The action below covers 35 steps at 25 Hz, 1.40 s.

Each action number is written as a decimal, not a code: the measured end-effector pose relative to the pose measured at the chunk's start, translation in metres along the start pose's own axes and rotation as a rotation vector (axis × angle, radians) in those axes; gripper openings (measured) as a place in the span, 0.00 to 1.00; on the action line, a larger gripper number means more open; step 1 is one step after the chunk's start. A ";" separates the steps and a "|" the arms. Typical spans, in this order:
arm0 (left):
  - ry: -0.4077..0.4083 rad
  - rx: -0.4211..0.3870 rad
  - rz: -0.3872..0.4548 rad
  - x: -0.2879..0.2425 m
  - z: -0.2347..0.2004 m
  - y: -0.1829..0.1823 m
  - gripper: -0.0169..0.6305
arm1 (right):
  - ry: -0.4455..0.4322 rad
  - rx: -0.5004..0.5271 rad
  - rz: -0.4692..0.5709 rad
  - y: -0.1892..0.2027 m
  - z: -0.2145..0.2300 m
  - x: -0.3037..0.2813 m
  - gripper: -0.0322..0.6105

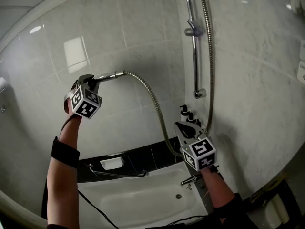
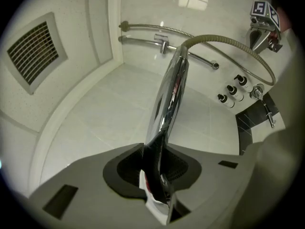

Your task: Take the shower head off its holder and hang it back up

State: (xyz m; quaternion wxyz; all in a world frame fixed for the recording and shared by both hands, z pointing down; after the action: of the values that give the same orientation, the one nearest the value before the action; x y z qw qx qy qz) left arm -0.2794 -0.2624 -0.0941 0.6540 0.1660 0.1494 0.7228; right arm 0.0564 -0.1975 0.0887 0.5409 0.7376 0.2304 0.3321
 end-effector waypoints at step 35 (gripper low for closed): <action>-0.006 -0.559 -0.048 -0.123 -0.144 -0.272 0.15 | 0.100 0.126 0.120 -0.130 0.132 -0.034 0.05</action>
State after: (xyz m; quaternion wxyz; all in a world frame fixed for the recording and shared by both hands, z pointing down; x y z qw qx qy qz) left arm -0.0873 -0.3574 -0.3467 0.6917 -0.0223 -0.0539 0.7199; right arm 0.1331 -0.2661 -0.0691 0.4603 0.7653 0.2328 0.3850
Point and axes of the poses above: the fingertips, and each gripper's own axes: x backward along the fingers, z to its right, y out of its underside, the point moved 5 cm from there along x, backward along the fingers, and after that the axes turned 9 degrees about z, right-handed, at the moved point
